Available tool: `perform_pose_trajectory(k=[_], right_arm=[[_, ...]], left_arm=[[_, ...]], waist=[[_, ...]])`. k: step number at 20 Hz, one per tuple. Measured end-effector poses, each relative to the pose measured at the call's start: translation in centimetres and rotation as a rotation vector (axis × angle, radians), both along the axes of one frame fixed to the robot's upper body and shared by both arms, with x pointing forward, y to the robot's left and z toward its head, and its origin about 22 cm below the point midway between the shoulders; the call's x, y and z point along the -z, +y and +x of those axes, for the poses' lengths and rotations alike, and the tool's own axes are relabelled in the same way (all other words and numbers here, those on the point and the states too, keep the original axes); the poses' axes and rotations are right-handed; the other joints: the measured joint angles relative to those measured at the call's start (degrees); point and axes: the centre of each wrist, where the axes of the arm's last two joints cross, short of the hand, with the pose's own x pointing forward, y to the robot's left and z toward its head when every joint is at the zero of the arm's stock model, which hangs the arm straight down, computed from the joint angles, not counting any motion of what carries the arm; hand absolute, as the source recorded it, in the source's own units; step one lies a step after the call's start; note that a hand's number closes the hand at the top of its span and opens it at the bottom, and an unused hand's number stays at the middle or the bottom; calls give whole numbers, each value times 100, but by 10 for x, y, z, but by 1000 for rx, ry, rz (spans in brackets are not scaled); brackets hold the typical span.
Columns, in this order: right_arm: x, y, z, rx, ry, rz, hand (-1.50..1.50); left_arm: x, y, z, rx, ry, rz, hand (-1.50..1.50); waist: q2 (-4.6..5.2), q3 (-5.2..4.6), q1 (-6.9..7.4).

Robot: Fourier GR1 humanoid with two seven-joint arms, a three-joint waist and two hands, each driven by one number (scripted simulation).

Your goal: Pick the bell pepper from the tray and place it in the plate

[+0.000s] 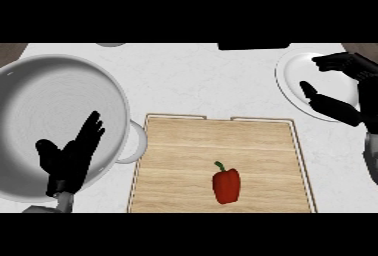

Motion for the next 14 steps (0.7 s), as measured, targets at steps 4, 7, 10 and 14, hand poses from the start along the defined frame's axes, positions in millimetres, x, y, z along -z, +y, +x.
perform_pose_trajectory(k=[4, 7, 10, 14], right_arm=[[3, 12, -32, 59, -64, 4, -150], [-1, 18, -59, 54, -66, -38, -150], [-12, 19, -79, 35, -13, -123, -150], [-23, 22, -94, -20, 148, -314, -150]], left_arm=[[4, -5, -1, 11, 4, -35, 0], [5, -5, 1, 19, 16, -47, 0], [5, -5, 0, 19, 10, -54, 0], [5, -5, -1, 29, 6, -56, 0]], waist=[[-5, 33, 35], [-6, 43, 47], [-5, 38, 64], [0, 30, 78]])
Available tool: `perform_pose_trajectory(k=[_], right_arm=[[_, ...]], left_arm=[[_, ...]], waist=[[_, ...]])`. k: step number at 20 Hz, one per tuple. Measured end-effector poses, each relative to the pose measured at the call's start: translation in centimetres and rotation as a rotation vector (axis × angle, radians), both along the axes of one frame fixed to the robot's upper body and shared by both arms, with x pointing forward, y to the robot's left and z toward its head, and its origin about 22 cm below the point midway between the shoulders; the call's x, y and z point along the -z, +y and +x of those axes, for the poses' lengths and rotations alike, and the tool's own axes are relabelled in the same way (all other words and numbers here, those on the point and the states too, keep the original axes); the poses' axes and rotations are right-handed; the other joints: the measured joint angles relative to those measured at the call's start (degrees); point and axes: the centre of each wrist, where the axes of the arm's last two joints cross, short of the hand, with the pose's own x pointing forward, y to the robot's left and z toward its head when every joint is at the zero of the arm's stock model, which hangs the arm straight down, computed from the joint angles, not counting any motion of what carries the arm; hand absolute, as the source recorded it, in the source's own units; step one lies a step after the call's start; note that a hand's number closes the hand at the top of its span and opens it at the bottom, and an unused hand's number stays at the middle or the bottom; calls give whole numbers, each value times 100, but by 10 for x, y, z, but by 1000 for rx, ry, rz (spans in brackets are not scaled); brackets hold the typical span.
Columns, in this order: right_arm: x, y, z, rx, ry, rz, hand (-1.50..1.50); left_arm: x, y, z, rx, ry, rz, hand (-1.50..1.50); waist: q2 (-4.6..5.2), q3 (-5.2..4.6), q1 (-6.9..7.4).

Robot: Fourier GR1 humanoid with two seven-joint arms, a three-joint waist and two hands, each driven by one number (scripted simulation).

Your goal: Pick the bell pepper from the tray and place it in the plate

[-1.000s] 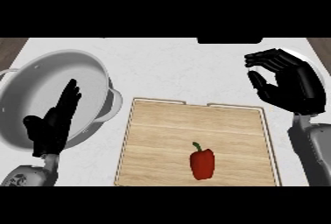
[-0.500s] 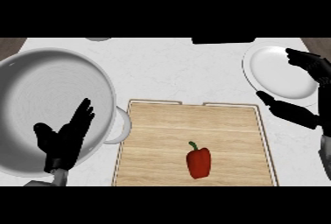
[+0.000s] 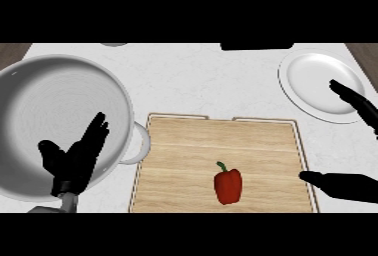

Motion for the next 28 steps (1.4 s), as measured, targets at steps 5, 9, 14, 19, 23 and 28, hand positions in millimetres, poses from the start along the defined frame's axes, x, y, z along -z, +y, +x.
perform_pose_trajectory(k=[5, 9, 14, 19, 23, 28], right_arm=[[-19, 18, -15, -33, 167, -169, -150], [-23, 43, -25, -13, 256, -273, -150], [-16, 78, -29, -6, 324, -334, -150], [-4, 101, -26, 3, 347, -378, -150], [15, 116, -28, -10, 403, -398, -150], [24, 136, -29, -44, 433, -379, -150]], left_arm=[[0, -3, 2, 20, -10, -10, 0], [0, -5, 5, 33, -12, -6, 0], [0, -7, 7, 45, -10, -6, 0], [2, -7, 5, 46, -14, 3, 0], [3, -9, 3, 43, -16, -2, 0], [2, -8, 5, 44, 3, -1, 0]], waist=[[16, -2, 91], [28, -3, 172], [31, 11, 227], [22, 30, 213], [19, 36, 198], [14, 48, 189]])
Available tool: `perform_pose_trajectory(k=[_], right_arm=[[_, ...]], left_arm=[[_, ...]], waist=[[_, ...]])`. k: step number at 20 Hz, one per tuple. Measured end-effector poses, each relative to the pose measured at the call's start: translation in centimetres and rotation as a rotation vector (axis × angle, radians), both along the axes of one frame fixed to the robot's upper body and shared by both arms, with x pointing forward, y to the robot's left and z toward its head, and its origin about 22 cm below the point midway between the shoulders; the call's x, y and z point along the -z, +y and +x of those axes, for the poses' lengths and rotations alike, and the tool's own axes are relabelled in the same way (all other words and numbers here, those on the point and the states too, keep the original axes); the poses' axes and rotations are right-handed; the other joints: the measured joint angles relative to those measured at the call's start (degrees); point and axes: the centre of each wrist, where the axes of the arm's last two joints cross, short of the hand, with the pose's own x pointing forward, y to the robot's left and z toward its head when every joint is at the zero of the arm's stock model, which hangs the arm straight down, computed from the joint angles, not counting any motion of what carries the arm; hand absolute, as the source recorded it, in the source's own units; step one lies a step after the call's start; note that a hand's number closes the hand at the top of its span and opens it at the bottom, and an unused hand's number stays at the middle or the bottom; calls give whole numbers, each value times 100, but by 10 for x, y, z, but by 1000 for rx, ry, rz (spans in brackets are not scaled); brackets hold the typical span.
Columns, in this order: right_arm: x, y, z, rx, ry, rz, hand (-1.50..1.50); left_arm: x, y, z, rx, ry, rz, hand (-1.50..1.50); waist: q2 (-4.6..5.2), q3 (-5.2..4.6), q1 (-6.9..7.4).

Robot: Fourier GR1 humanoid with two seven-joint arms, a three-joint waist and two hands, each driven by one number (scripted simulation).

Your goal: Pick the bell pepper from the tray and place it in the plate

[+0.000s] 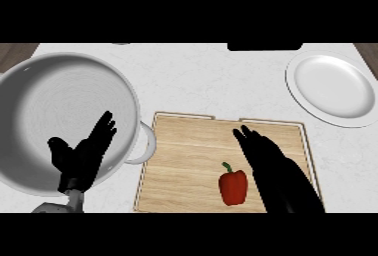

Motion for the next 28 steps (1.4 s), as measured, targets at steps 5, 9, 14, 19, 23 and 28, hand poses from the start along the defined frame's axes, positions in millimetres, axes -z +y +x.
perform_pose_trajectory(k=[5, 9, 14, 19, 23, 28], right_arm=[[12, 13, 4, 6, 6, -22, -150], [23, 20, 5, 25, 2, -77, -150], [40, 26, 7, 54, 8, -130, -150], [49, 25, 9, 61, 35, -143, -150], [64, 27, 13, 64, 64, -169, -150], [73, 26, 20, 14, 105, -227, 150]], left_arm=[[0, 1, 1, -4, 7, -8, 0], [-2, 1, 1, -9, 9, -2, 0], [-1, 2, -1, -13, 1, -7, 0], [0, 1, -1, -12, -1, -6, 0], [2, 1, -2, -6, -16, -9, 0], [0, 0, -3, 3, -15, -19, 0]], waist=[[2, -2, -10], [4, -8, -21], [7, -11, -24], [6, -6, -31], [1, 9, -22], [8, -11, -7]])
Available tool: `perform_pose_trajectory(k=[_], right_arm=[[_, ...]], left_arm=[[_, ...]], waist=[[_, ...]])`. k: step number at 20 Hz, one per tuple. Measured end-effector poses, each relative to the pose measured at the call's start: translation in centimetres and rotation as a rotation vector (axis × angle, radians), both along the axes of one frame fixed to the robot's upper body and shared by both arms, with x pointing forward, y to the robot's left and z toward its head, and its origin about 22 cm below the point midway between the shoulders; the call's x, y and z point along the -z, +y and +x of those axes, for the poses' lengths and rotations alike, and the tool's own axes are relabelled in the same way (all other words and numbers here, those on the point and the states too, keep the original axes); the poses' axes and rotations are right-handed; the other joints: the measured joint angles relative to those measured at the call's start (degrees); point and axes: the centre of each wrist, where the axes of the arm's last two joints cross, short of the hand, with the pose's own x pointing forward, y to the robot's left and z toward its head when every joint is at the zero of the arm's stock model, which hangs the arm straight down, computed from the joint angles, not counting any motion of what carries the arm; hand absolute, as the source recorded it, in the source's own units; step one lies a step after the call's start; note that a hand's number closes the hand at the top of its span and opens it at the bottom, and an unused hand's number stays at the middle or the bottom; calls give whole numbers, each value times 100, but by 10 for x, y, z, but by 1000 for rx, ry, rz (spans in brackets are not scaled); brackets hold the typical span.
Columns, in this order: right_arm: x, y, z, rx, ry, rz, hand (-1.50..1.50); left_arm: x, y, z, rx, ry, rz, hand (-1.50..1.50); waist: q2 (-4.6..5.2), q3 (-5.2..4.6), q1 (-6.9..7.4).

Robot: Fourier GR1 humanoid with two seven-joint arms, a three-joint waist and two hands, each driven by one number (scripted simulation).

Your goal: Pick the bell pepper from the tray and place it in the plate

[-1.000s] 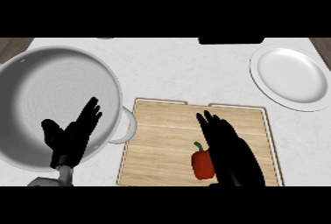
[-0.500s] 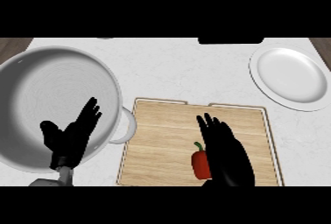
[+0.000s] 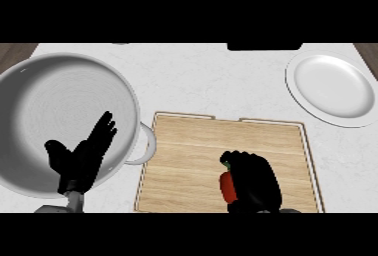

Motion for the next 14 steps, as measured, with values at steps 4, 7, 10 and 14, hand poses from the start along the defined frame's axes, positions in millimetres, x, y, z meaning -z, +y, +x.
perform_pose_trajectory(k=[4, 7, 10, 14], right_arm=[[2, 2, 4, -30, -18, -38, 150], [3, 9, 3, -40, -42, -56, 150], [1, 12, 0, -47, -91, -70, 150], [-11, 8, -6, -96, -248, 15, 150]], left_arm=[[0, 0, 1, -1, 10, 1, 0], [1, 0, 0, -7, 8, 10, 0], [1, 1, 0, -8, 12, 2, 0], [0, 2, 0, -17, 22, 3, 0]], waist=[[-15, -2, -3], [-23, -6, -7], [-19, -2, -16], [-15, 11, -52]])
